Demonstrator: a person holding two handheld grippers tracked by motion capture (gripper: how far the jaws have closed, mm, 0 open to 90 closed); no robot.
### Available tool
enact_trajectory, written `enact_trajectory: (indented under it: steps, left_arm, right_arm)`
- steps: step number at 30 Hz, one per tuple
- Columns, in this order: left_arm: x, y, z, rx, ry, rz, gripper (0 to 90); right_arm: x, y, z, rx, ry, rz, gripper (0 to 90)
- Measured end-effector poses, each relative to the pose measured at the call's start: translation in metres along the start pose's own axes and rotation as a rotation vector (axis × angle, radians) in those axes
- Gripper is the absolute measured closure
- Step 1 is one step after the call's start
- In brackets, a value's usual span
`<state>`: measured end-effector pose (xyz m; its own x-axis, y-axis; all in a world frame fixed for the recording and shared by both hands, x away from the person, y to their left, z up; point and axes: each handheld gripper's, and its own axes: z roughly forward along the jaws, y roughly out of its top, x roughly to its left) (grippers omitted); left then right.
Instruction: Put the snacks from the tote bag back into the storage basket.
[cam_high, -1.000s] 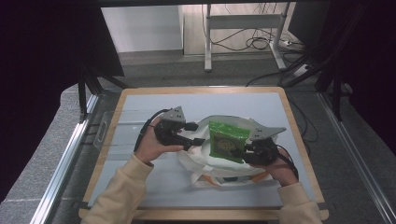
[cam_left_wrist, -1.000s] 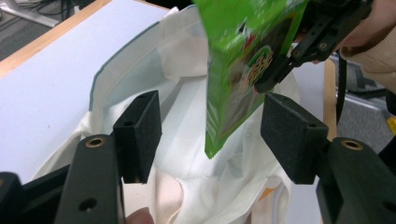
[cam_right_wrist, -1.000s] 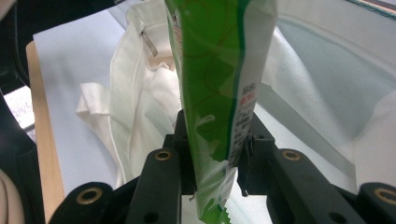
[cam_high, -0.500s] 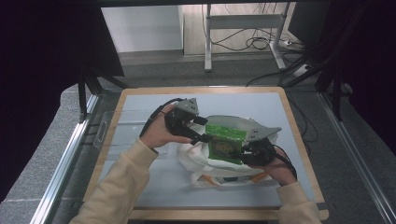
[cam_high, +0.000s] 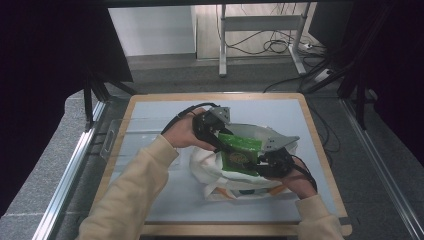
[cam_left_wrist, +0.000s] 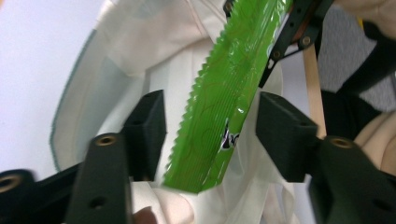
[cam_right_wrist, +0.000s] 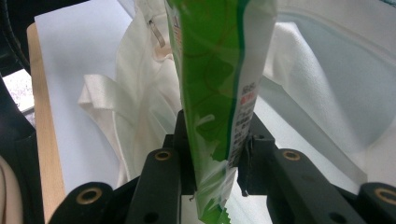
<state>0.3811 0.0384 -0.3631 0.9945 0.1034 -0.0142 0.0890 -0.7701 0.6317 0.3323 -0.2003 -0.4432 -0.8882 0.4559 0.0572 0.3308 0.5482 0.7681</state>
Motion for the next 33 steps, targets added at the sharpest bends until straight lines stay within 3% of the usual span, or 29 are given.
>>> enact_trajectory:
  steps: [7,18,24,33]
  left_arm:
    - [-0.003,0.003,0.005,0.049,-0.010,0.066,66.7]
    - [-0.003,0.000,0.003,0.053,-0.015,0.113,74.6]
    - [-0.002,0.000,-0.002,0.047,0.000,0.109,75.9]
    - [0.003,-0.010,-0.017,-0.006,0.015,0.057,76.2]
  right_arm:
    - [0.004,0.004,0.000,0.003,-0.008,-0.019,71.5]
    - [0.003,0.004,-0.001,-0.018,0.001,-0.013,68.1]
    - [0.003,0.004,-0.006,-0.042,-0.008,-0.004,57.6]
    - [0.000,0.001,-0.017,-0.113,-0.019,0.049,44.6]
